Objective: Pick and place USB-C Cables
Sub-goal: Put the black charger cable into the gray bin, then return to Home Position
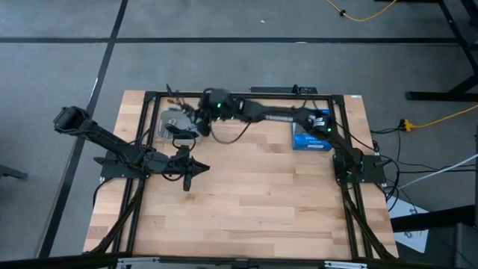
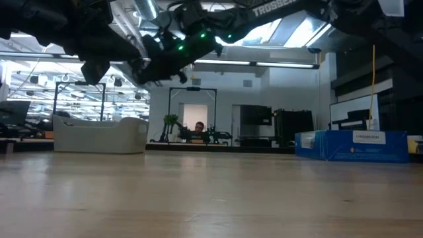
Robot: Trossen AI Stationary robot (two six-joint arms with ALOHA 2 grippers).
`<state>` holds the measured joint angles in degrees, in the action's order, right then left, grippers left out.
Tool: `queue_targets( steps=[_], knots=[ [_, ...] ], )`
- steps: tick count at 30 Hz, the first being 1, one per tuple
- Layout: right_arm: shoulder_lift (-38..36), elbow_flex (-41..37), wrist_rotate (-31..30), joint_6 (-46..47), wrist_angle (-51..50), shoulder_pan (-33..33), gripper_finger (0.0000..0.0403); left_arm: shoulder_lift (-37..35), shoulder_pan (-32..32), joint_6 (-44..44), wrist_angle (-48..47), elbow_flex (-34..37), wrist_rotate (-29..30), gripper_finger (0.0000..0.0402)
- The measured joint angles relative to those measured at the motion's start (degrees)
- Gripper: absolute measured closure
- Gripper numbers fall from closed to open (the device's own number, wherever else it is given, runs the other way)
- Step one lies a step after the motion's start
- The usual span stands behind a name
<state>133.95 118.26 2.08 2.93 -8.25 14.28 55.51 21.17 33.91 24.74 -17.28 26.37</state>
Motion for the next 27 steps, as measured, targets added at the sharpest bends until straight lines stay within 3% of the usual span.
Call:
queue_targets(
  steps=[4,12,17,27],
  knots=[
    [4.0,2.8,-0.3,0.0,2.2,-0.6,0.0378,0.0,-0.4,0.0,0.3,0.0,-0.4,0.0401],
    [12.2,16.5,1.2,-0.2,-7.7,-0.4,0.0378,0.0,-0.6,-4.9,0.4,0.0,-0.5,0.0401],
    [13.5,15.7,3.7,-0.1,-4.0,-0.1,0.0374,0.0,-0.6,-5.1,0.4,0.0,-0.5,0.0401],
    [13.8,15.7,5.6,0.7,-2.2,-0.2,0.0229,0.0,-0.6,-5.1,0.3,0.0,-0.5,0.0401]
  ],
)
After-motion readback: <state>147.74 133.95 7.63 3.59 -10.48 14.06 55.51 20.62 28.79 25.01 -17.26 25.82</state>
